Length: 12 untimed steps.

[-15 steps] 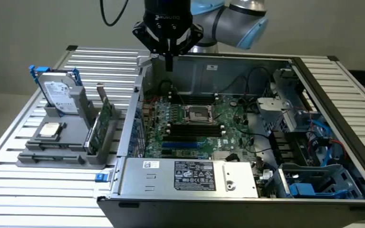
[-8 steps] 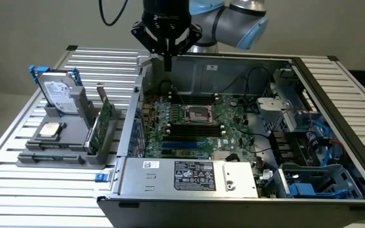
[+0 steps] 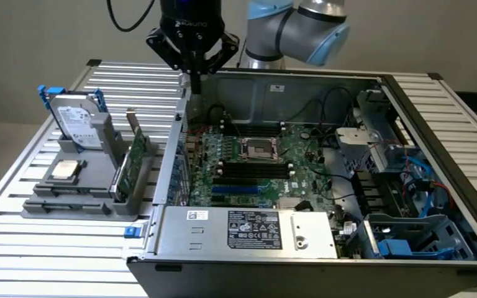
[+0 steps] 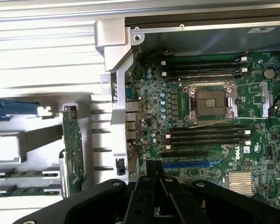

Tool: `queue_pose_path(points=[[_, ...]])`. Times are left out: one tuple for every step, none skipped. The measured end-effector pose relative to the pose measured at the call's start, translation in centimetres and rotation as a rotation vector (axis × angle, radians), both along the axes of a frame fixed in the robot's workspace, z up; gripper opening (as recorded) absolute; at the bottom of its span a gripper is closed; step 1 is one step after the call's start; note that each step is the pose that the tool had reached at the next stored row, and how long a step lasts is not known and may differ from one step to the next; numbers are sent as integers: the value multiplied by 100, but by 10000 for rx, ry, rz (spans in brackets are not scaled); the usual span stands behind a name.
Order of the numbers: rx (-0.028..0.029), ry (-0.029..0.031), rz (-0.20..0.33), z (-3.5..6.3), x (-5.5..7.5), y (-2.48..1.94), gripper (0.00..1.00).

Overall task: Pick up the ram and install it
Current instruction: 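Reach for the ram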

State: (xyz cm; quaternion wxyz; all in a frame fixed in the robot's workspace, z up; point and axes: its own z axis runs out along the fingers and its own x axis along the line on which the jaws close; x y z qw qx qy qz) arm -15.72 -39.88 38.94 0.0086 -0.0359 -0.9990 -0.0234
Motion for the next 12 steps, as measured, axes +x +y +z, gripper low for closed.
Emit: queue_pose_path(points=[[0, 3, 1, -7, -45, 0, 11], [-1, 4, 2, -15, -89, -2, 11], [0, 5, 1, -21, -137, -6, 11], [0, 4, 0, -25, -183, -10, 11], [0, 4, 1, -28, -227, -15, 11], [0, 4, 1, -32, -274, -19, 11], [0, 4, 1, -36, -318, -23, 11], [0, 3, 0, -40, -364, -27, 11], [0, 3, 1, -43, -408, -32, 11], [2, -1, 1, -46, -453, -37, 11], [2, -7, 1, -51, -498, -42, 11], [3, -15, 1, -55, -547, -48, 11]])
